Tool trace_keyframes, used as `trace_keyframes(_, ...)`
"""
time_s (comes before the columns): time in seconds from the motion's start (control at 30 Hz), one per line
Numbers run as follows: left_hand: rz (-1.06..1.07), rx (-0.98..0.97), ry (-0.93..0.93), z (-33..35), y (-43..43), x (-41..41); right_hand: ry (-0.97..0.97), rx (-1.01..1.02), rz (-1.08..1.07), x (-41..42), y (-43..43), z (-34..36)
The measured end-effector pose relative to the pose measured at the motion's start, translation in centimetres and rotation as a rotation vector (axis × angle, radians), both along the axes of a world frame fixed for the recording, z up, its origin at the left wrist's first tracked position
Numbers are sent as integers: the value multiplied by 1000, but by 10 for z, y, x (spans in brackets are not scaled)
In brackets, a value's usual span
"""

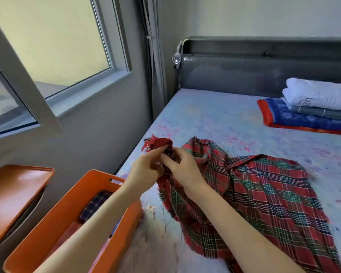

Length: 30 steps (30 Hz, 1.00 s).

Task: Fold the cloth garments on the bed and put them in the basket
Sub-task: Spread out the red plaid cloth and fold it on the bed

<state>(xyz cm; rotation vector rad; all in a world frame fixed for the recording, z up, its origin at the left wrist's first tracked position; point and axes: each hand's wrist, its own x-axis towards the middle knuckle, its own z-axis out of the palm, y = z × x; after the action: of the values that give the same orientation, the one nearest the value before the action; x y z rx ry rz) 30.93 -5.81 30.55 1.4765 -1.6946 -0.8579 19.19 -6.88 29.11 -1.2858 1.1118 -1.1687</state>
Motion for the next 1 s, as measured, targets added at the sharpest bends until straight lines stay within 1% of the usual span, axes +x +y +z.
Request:
trace_keyframes(0.07,-38,57,-66,-1,3,-1,-45,60,-93,7,2,-7)
trace_keyframes(0.1,-67,106,-22,-1,3,2,-58,87,-139,9,4,-10)
trace_keyframes(0.17,-66,256,236,6,0,10,13,80,-245,10,2,-13)
trace_keyframes(0.2,-20,320,364,9,-3,15,81,48,-286,10,1,-14)
trace_keyframes(0.27,65,440,492,11,-10,26,203,-51,-320,11,2,-14)
trace_keyframes(0.37,50,679,710,11,-25,37,374,-230,-294,21,10,-12)
trace_keyframes(0.43,43,780,774,12,-36,40,484,-337,-294,29,14,-15)
trace_keyframes(0.5,56,833,752,10,-44,43,582,-427,-284,36,18,-21)
trace_keyframes(0.6,154,772,627,2,-51,47,659,-521,-269,45,25,-34)
trace_keyframes(0.67,233,658,586,3,-49,51,680,-515,-353,51,30,-46)
trace_keyframes(0.77,218,499,684,21,-55,58,774,-419,-488,59,31,-67)
trace_keyframes(0.87,204,466,874,50,-71,70,847,-209,-543,62,27,-82)
trace_keyframes(0.93,199,437,925,70,-78,75,874,-68,-581,59,24,-91)
trace_keyframes(1.0,193,370,961,96,-81,79,876,-25,-630,57,22,-92)
